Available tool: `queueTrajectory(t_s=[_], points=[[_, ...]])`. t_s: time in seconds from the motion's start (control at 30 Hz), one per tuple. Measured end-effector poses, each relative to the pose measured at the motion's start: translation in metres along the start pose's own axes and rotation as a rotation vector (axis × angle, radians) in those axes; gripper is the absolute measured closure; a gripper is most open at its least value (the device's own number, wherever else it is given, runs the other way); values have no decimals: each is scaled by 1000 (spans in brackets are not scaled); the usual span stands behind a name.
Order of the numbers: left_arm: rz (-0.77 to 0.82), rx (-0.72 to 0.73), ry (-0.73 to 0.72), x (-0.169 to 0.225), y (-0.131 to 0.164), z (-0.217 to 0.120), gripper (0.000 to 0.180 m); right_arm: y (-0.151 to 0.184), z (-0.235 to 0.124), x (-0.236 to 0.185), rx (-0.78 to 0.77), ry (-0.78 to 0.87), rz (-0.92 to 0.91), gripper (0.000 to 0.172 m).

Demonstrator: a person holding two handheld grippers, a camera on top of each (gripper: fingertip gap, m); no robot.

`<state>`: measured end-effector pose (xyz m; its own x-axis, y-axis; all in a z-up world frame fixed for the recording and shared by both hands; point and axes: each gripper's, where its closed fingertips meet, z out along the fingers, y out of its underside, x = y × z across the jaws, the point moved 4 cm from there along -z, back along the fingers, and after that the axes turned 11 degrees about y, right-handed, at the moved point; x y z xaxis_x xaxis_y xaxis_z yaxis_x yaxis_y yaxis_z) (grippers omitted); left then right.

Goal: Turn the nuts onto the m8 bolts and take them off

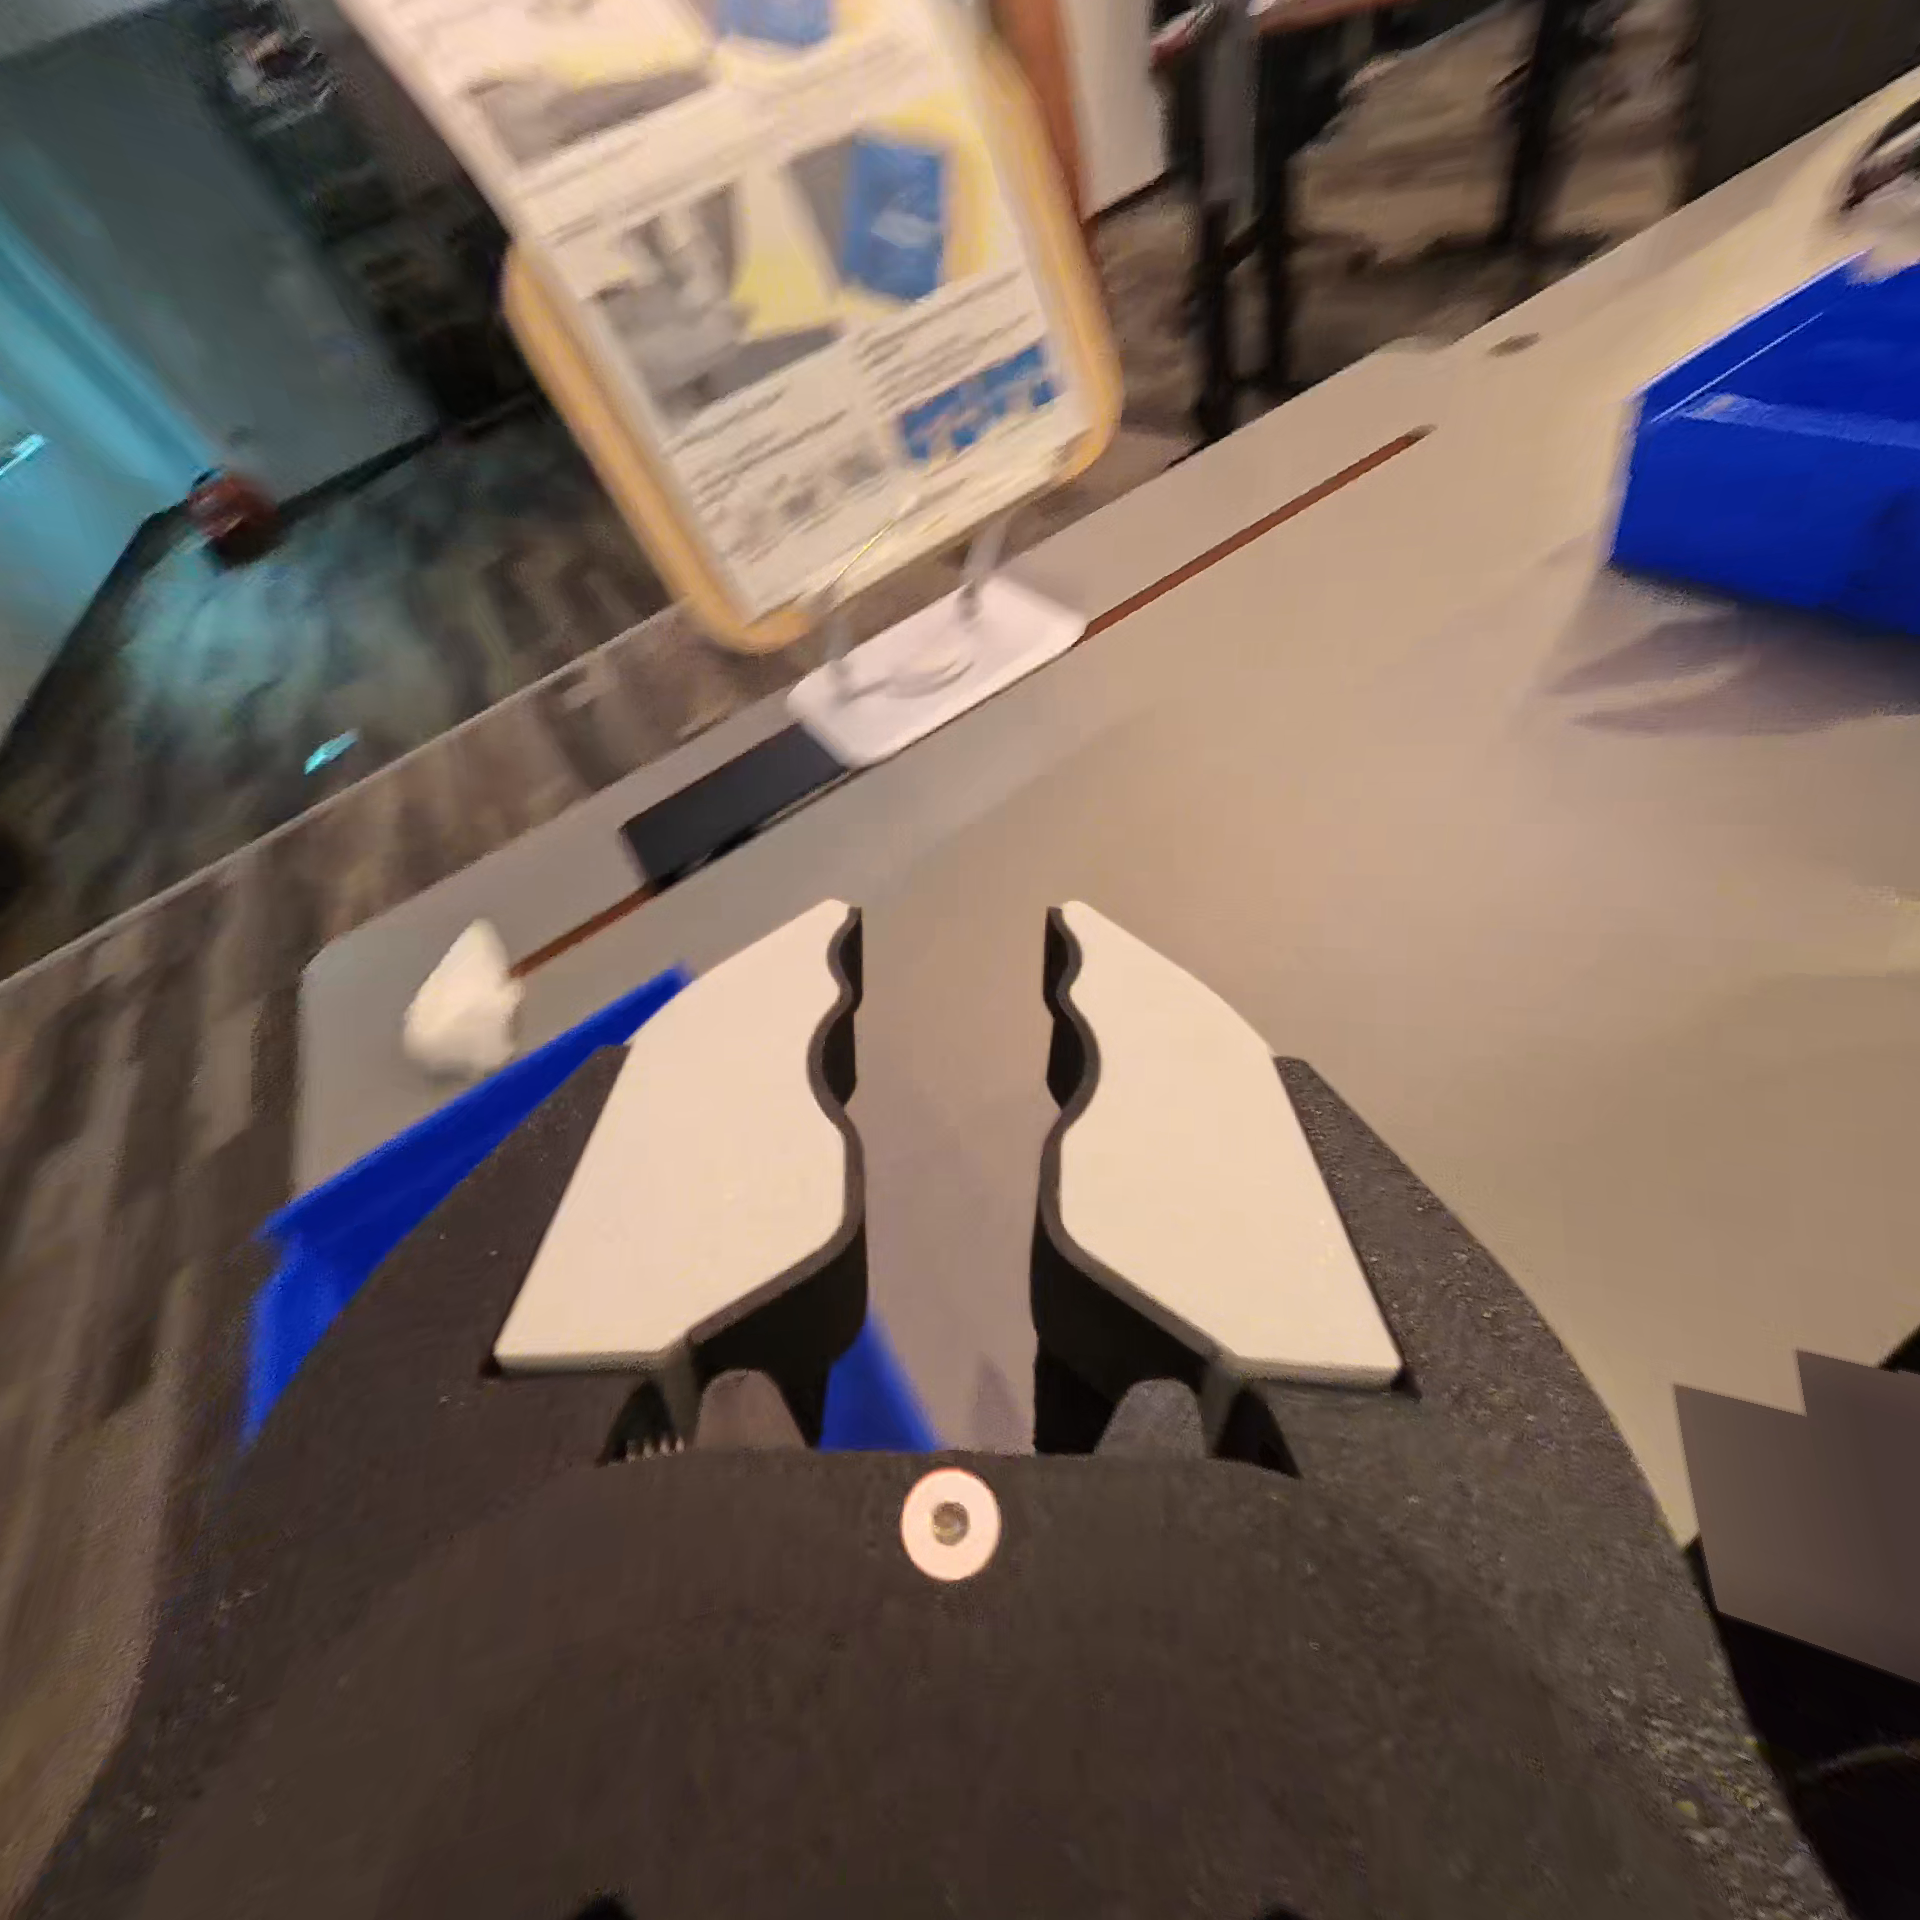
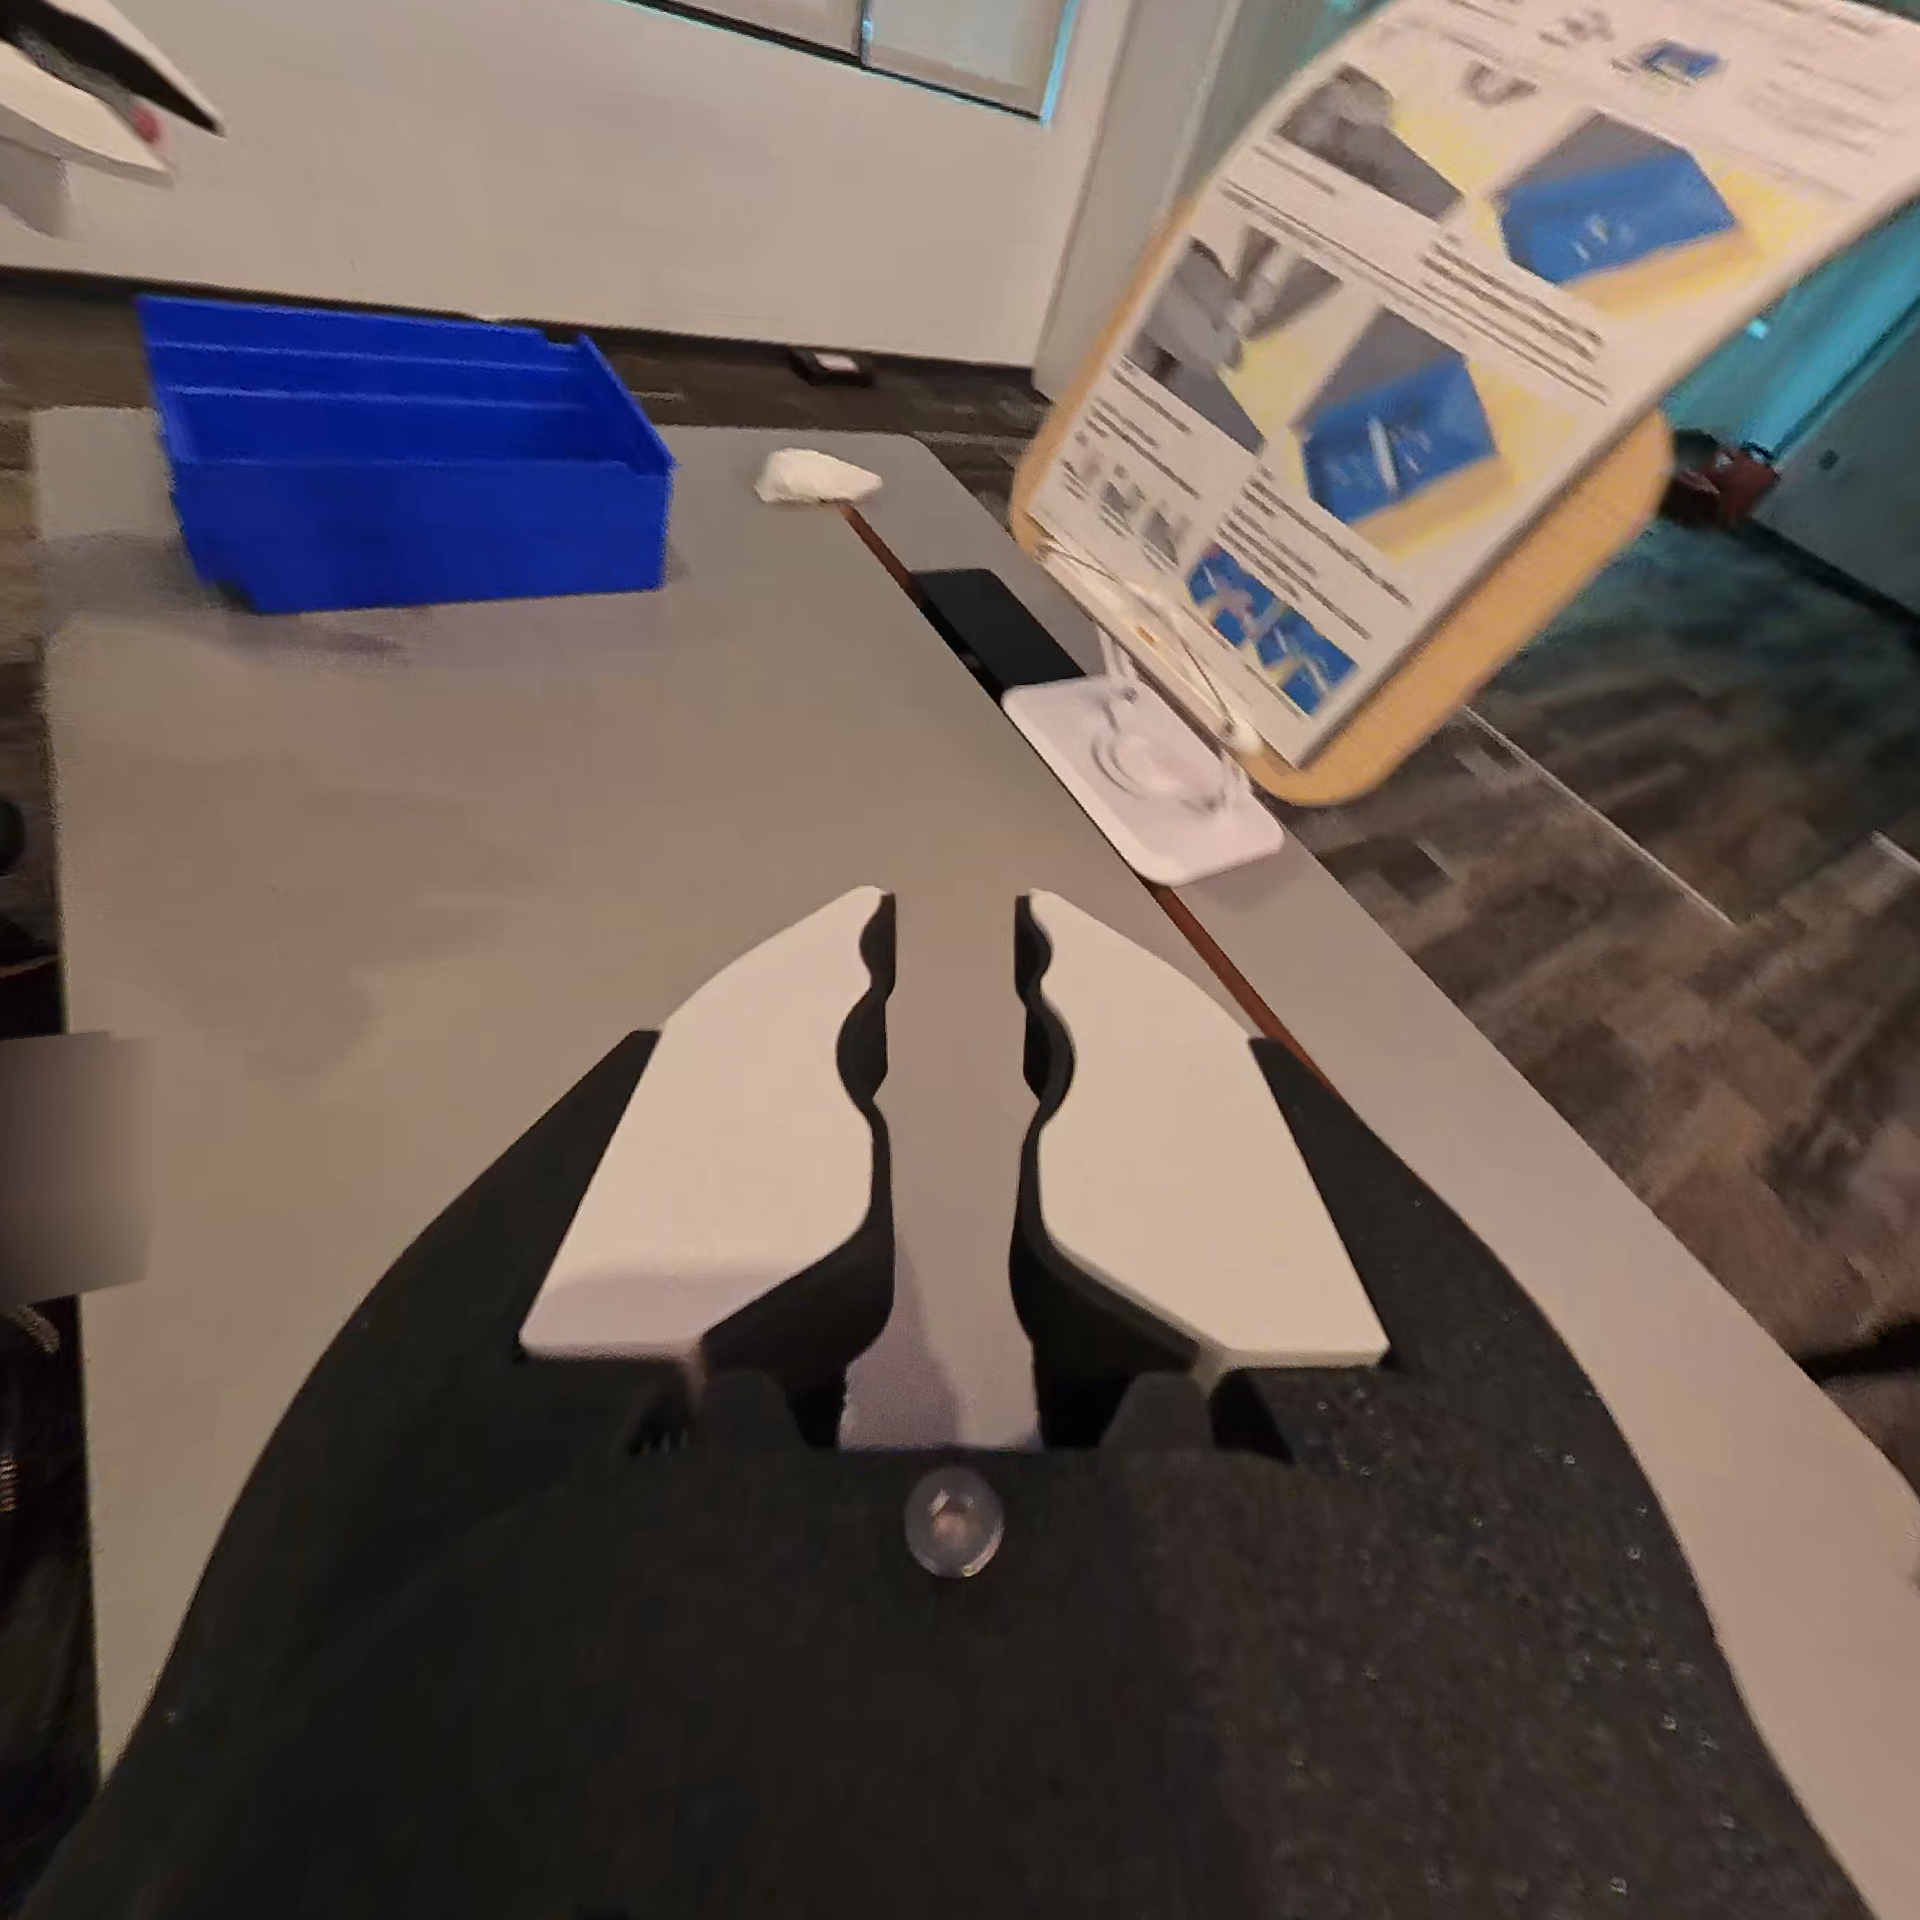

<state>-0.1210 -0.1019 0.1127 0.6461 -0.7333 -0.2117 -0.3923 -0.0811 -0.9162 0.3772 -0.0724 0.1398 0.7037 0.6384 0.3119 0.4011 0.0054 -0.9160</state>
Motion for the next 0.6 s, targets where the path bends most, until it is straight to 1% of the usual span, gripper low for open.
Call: queueTrajectory(t_s=[0.07,0.13,0.17,0.23,0.33,0.4,0.53,0.6], points=[[-24,-106,-85,-28,29,-30,148,-14,17,-25,40,-39,-30,151],[-62,-209,-151,-54,58,-53,149,-23,36,-49,66,-79,-37,151],[-89,-245,-167,-64,72,-60,149,-25,46,-61,72,-104,-33,151],[-152,-272,-160,-79,94,-63,149,-26,66,-84,70,-149,-30,151],[-216,-321,-134,-95,123,-47,151,-24,96,-110,60,-199,-12,147],[-212,-386,-177,-112,140,-34,154,-21,116,-123,51,-224,-4,147],[-164,-540,-248,-149,170,-3,154,-15,146,-144,41,-281,-18,147],[-179,-554,-260,-166,178,17,155,-13,158,-150,43,-289,-23,148]])
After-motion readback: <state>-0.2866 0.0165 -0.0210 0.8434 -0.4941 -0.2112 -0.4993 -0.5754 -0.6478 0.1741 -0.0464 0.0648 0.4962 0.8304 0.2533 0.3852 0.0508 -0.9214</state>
